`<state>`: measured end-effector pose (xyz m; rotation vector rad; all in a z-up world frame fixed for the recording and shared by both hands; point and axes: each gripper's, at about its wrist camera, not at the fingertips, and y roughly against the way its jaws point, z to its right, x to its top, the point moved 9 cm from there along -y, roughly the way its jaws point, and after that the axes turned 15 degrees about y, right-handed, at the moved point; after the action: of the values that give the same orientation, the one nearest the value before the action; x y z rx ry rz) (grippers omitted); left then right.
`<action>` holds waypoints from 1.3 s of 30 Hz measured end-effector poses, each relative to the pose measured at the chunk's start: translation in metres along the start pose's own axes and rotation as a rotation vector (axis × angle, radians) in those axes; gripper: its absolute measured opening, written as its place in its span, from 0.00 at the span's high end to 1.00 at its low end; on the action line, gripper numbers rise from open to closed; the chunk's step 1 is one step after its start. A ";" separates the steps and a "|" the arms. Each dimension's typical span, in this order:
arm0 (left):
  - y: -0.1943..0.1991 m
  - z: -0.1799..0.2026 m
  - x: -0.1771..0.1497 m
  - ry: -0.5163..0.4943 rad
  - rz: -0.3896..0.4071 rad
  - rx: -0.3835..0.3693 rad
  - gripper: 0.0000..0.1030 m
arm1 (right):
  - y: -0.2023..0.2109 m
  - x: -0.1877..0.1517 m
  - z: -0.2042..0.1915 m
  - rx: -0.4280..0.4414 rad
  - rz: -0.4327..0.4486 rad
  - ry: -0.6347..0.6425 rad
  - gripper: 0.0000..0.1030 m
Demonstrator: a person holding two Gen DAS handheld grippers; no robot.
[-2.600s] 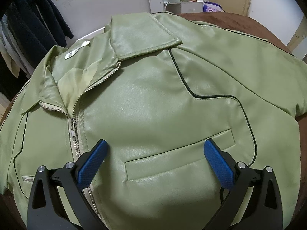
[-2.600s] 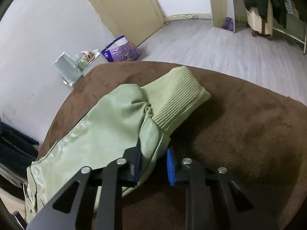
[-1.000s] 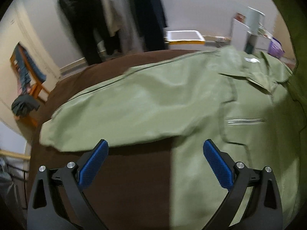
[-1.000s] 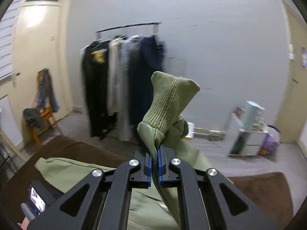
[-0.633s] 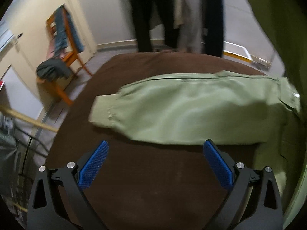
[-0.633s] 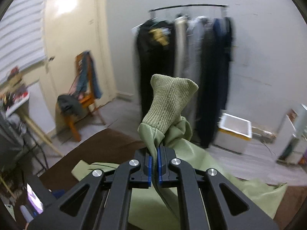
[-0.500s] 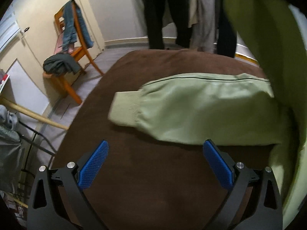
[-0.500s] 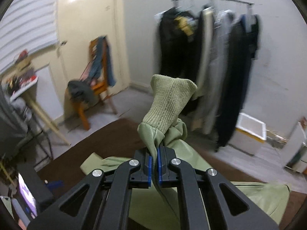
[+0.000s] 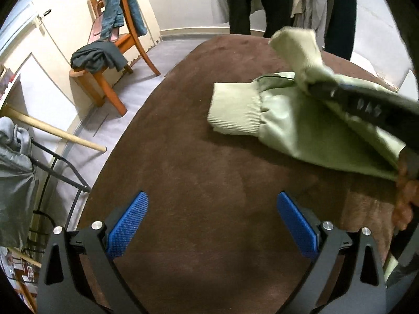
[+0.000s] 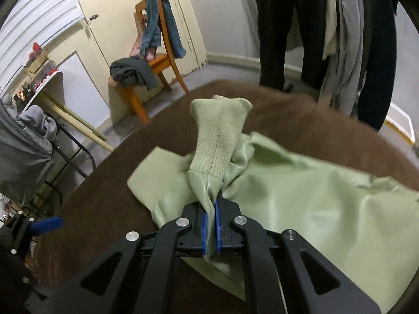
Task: Fold large clothes
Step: 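Lift the sleeve cuff with the right tool and fold it across the jacket body, then grasp the other sleeve cuff with the left tool while the right tool releases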
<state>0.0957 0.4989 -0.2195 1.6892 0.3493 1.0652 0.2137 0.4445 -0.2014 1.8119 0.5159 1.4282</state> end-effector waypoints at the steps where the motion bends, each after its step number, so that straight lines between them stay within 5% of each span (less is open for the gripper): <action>1: -0.001 -0.001 0.001 0.002 -0.002 0.003 0.06 | -0.006 -0.002 -0.002 0.004 -0.010 -0.002 0.94; 10: 0.006 0.009 0.004 -0.012 0.008 -0.001 0.06 | 0.013 -0.005 -0.006 0.081 0.013 -0.025 0.87; 13: 0.011 0.013 0.006 -0.016 0.016 0.001 0.06 | 0.037 -0.003 -0.006 0.107 0.058 -0.031 0.70; 15: 0.018 0.017 0.006 -0.030 0.023 -0.004 0.06 | 0.056 -0.001 -0.002 0.117 0.102 -0.041 0.46; 23: 0.025 0.051 0.022 -0.036 0.014 -0.129 0.06 | 0.151 -0.016 0.061 0.023 0.207 -0.099 0.34; 29: 0.000 0.097 0.048 -0.051 0.022 -0.228 0.08 | 0.169 -0.051 0.113 -0.070 0.185 -0.156 0.33; 33: -0.024 0.105 0.067 0.027 -0.017 -0.302 0.20 | 0.162 -0.075 0.130 -0.094 0.141 -0.179 0.33; 39: -0.054 0.097 0.064 0.202 -0.116 -0.416 0.64 | 0.165 -0.114 0.152 -0.144 0.103 -0.216 0.31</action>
<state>0.2223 0.5043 -0.2407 1.1834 0.3235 1.1349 0.3014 0.2122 -0.1615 1.8695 0.2066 1.2824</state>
